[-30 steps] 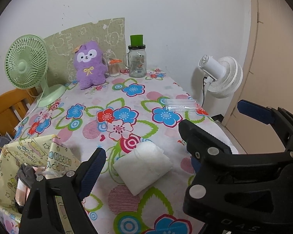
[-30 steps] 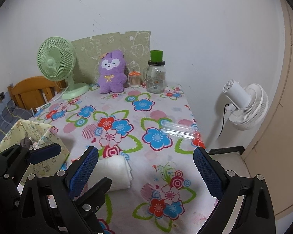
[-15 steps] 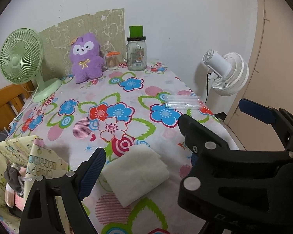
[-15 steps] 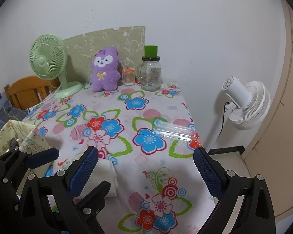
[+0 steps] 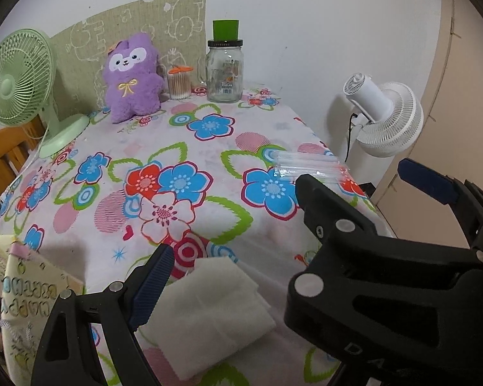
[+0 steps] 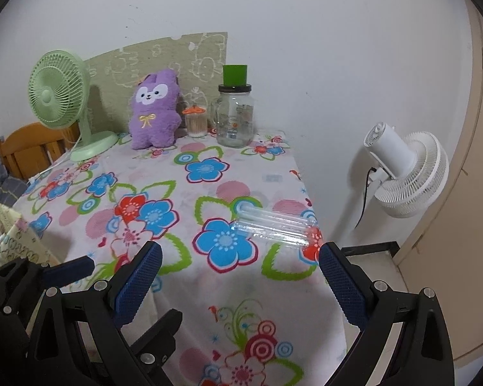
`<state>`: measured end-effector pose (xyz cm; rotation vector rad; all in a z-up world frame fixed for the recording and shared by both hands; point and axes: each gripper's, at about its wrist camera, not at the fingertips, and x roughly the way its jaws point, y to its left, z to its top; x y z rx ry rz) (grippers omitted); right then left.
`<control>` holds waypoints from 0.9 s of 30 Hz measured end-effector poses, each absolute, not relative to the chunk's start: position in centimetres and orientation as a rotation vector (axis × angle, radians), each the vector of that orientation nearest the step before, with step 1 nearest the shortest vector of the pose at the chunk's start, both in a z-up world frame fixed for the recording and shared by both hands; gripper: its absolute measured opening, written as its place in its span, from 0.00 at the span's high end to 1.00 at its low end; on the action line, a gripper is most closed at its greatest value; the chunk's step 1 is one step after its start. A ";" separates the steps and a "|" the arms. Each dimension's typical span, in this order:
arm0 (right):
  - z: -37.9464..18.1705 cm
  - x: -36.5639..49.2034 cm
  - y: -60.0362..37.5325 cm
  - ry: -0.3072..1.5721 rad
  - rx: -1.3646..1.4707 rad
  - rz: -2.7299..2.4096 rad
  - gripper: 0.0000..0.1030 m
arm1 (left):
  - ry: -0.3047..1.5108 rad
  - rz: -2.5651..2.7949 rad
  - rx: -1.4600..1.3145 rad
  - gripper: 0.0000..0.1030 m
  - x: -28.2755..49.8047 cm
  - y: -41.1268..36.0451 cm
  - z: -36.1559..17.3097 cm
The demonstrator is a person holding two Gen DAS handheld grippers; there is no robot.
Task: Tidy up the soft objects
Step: 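Move both tools past the white tissue pack toward the clear plastic tube, then grasp the clear plastic tube with the right tool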
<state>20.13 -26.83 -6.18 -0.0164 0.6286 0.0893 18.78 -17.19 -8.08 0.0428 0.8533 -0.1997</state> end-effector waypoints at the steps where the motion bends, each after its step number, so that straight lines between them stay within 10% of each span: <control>1: -6.3 20.5 -26.9 0.632 -0.010 0.087 0.04 | 0.855 -0.198 0.042 0.12 19.0 -17.2 -8.2; 27: -10.2 28.5 -29.7 0.706 0.007 0.004 0.04 | 0.961 -0.179 0.052 0.12 26.8 -19.4 -11.7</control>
